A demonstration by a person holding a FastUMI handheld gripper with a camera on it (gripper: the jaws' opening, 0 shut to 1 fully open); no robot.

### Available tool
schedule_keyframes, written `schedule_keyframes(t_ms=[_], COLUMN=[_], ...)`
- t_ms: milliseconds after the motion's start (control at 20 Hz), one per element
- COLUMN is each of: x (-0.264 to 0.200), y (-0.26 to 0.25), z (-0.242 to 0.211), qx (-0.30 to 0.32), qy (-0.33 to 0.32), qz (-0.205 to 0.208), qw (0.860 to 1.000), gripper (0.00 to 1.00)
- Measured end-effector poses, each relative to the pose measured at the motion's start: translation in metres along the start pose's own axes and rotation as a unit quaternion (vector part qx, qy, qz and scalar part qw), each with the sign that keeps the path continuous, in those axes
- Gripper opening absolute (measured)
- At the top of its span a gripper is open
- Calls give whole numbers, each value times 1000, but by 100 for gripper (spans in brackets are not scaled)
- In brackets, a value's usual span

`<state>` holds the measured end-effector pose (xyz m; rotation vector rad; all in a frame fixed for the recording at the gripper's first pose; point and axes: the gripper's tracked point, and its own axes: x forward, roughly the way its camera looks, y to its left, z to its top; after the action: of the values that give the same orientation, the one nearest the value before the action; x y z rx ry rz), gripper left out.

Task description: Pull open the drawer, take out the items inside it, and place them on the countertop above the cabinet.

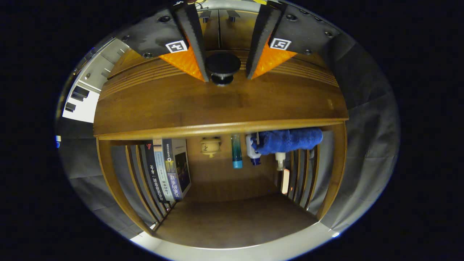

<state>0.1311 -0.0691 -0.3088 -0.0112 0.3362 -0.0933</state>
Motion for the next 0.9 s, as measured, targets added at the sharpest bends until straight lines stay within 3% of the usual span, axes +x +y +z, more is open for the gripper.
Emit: schedule_keyframes(t_ms=[200, 400, 600, 900], x=[5, 8, 3, 0], y=[-12, -13, -12, -1], z=[-22, -23, -10, 18], qx=[12, 75, 56, 19], qy=[23, 33, 20, -18], qz=[-18, -16, -9, -1], qw=[1000, 997, 998, 1000], gripper=[54, 19, 72, 71])
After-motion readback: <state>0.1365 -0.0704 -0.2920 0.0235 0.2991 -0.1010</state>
